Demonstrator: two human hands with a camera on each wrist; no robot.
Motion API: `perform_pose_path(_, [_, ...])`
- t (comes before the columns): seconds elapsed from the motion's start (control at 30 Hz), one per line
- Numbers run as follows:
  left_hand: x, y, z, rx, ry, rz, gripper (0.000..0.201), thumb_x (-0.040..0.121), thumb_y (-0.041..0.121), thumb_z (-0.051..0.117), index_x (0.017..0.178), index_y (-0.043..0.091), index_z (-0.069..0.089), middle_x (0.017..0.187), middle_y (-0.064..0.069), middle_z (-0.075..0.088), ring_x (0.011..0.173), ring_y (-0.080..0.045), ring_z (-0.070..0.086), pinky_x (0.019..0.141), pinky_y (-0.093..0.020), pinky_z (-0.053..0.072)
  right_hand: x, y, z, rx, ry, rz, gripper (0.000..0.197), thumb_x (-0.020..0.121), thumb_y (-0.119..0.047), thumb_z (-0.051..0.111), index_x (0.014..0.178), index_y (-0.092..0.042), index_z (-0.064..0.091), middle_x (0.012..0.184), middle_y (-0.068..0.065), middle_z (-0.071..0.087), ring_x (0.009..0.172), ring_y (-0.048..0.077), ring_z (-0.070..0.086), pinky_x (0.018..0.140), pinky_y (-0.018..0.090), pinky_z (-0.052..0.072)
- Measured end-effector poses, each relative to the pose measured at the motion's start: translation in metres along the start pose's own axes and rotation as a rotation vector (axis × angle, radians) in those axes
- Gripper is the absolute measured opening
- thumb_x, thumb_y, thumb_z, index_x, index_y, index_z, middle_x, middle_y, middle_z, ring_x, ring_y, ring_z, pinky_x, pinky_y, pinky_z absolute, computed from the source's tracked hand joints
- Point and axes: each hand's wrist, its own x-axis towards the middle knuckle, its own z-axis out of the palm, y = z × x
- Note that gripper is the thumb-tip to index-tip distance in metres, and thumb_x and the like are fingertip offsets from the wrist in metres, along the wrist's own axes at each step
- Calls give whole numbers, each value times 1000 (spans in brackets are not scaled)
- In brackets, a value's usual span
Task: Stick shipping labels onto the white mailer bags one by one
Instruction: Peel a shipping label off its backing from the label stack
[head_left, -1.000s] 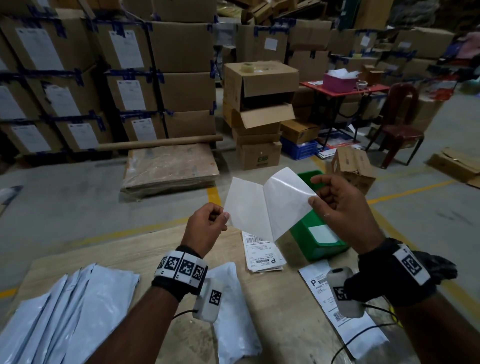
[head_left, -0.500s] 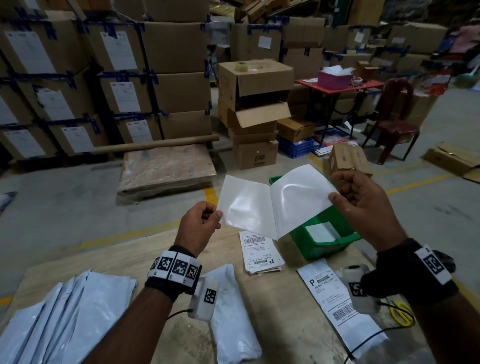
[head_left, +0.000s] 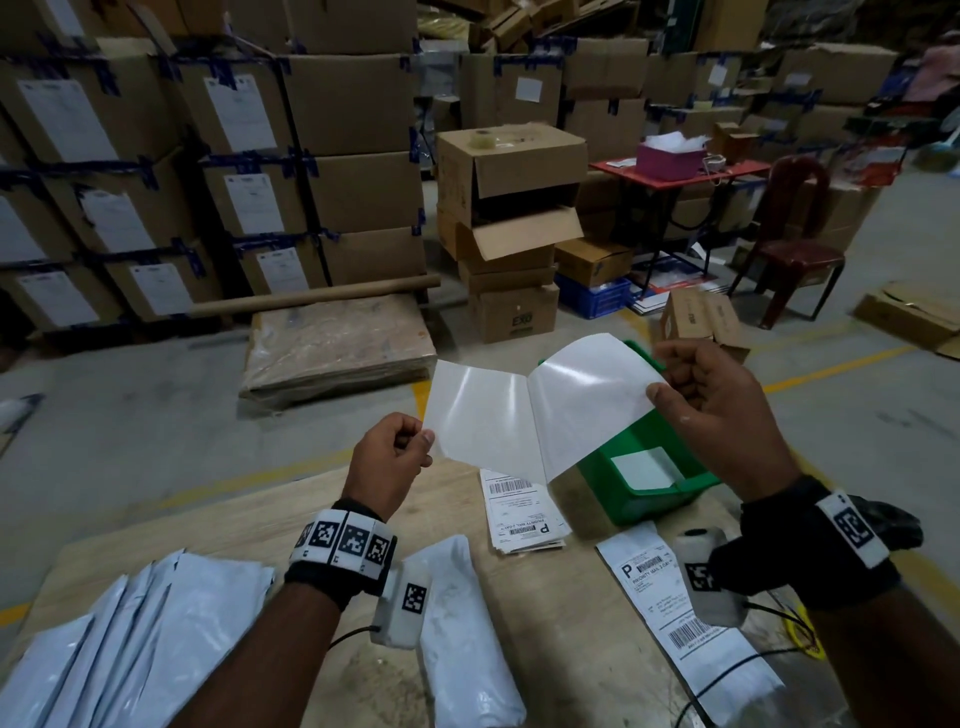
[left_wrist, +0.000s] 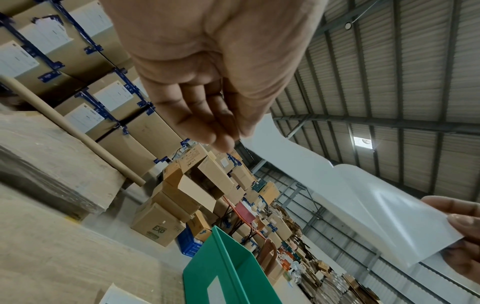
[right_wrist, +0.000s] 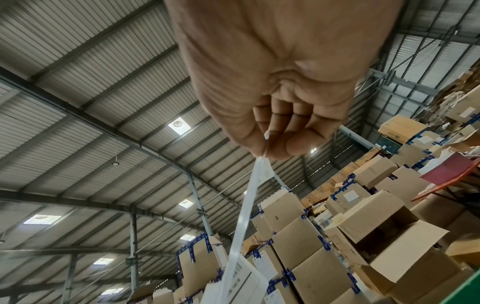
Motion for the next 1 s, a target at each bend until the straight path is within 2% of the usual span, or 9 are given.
perform_pose_path(0.1, [1,1,1,4,0,0,13,92,12,61,80,15,58,73,-6,65,65,-18,66,65,-37,53,2,-1,-9,7,18,0,34,86,-2,65,114,-20,56,87,-3,62,74,1,59,66,17,51])
perform_pose_path(0.23, [5,0,4,10,1,-6,14,92,12,61,79,16,57,73,-6,65,67,-21,66,66,-38,54,1,2,-24,8,48,-5,34,86,-2,64,115,-18,56,91,6,65,77,4,60,67,16,51])
perform_pose_path(0.33, [6,-1,6,14,3,-8,15,92,11,61,79,17,57,72,-6,65,66,-21,66,66,-36,54,-1,5,-33,-5,54,7,34,86,-2,64,116,-17,56,94,11,66,83,16,64,71,27,54])
perform_pose_path(0.43, [7,-3,8,15,4,-14,15,92,10,61,79,17,57,72,-7,64,66,-21,65,66,-37,53,-3,11,-41,8,60,3,35,86,-2,64,116,-19,56,92,14,65,82,24,63,73,36,54])
perform_pose_path(0.6, [6,-5,6,47,24,-17,17,92,10,60,79,20,56,73,-6,63,65,-20,65,66,-37,53,-2,20,-51,-12,67,1,36,86,-3,65,118,-18,57,92,16,64,84,32,62,73,41,54])
perform_pose_path(0.73, [2,-4,3,100,14,18,13,91,12,61,81,20,58,75,-2,64,66,-15,66,65,-31,51,1,22,-52,-13,99,-5,35,86,-3,65,116,-19,58,90,15,64,80,27,62,70,34,53])
perform_pose_path(0.83, [-4,2,3,171,-69,108,12,91,12,62,81,19,60,71,1,64,65,-12,63,64,-27,49,-2,22,-38,-36,47,-25,38,86,-1,65,116,-22,55,83,8,63,71,11,60,63,21,52])
perform_pose_path(0.9, [-10,7,6,214,-138,180,12,89,12,64,79,19,61,69,1,64,67,-15,61,67,-32,49,-6,24,-24,-68,-19,-17,38,86,-2,64,116,-23,54,77,1,60,64,8,58,60,22,50])
perform_pose_path(1.0, [-14,12,13,242,-177,241,11,88,14,64,80,20,61,70,2,64,70,-19,61,70,-40,51,-9,26,-9,-106,-66,-5,35,87,-3,62,117,-19,54,74,2,56,60,9,53,58,25,47])
